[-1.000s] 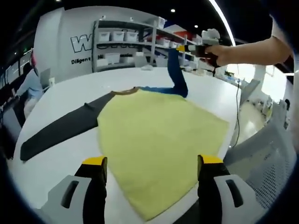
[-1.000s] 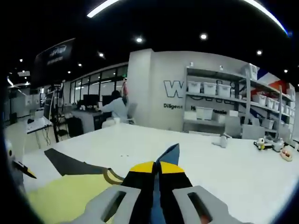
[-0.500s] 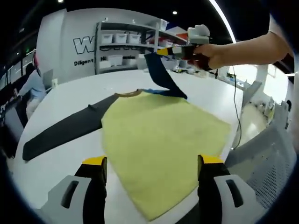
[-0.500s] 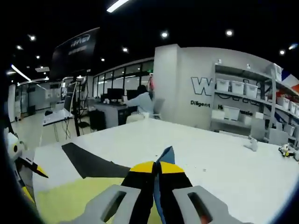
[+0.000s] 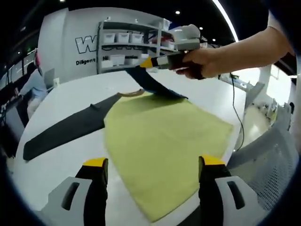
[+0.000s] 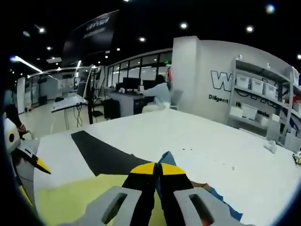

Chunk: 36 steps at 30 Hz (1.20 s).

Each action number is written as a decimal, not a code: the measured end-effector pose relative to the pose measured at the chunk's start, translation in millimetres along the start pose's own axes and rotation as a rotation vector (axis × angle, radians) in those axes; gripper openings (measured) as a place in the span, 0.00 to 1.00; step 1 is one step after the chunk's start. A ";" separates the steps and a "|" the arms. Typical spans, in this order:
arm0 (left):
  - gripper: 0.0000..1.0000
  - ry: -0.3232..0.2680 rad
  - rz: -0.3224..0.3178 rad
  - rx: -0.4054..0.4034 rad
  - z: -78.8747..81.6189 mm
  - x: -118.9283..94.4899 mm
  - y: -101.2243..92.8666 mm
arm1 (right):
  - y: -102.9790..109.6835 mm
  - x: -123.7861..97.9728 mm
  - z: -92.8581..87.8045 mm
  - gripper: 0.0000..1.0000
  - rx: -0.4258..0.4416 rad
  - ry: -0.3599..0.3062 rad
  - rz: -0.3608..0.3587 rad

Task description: Fold the garment on the visible template until the final outline fits inside the template.

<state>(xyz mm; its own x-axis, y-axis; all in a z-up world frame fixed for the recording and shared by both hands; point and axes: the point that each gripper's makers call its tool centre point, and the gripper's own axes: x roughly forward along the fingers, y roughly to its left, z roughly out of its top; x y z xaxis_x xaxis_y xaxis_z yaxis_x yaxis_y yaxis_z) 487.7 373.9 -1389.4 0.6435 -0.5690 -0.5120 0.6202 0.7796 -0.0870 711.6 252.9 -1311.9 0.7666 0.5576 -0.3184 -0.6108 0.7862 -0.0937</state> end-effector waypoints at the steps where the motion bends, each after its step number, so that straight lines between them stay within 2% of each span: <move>1: 0.80 0.000 0.002 -0.003 -0.1 -0.2 0.7 | 4.0 3.2 -3.3 0.00 -0.008 0.013 0.010; 10: 0.79 -0.002 0.005 -0.008 -0.3 -0.3 2.2 | 30.9 19.9 -19.7 0.00 -0.029 0.052 0.068; 17: 0.79 -0.011 0.020 -0.017 0.8 -2.0 6.7 | 55.5 30.7 -25.4 0.00 -0.041 0.063 0.125; 27: 0.79 -0.016 0.023 -0.018 1.6 -2.1 7.0 | 74.7 38.9 -34.8 0.00 -0.027 0.078 0.170; 36: 0.79 -0.020 0.025 -0.020 2.3 -2.4 7.6 | 86.4 42.0 -54.4 0.00 -0.051 0.118 0.196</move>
<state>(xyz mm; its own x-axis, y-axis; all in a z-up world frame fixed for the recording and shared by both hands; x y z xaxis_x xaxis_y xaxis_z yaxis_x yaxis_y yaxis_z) 491.8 380.6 -1386.9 0.6677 -0.5543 -0.4970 0.5949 0.7986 -0.0915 680.2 329.8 -1384.7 0.6056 0.6609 -0.4433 -0.7574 0.6496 -0.0661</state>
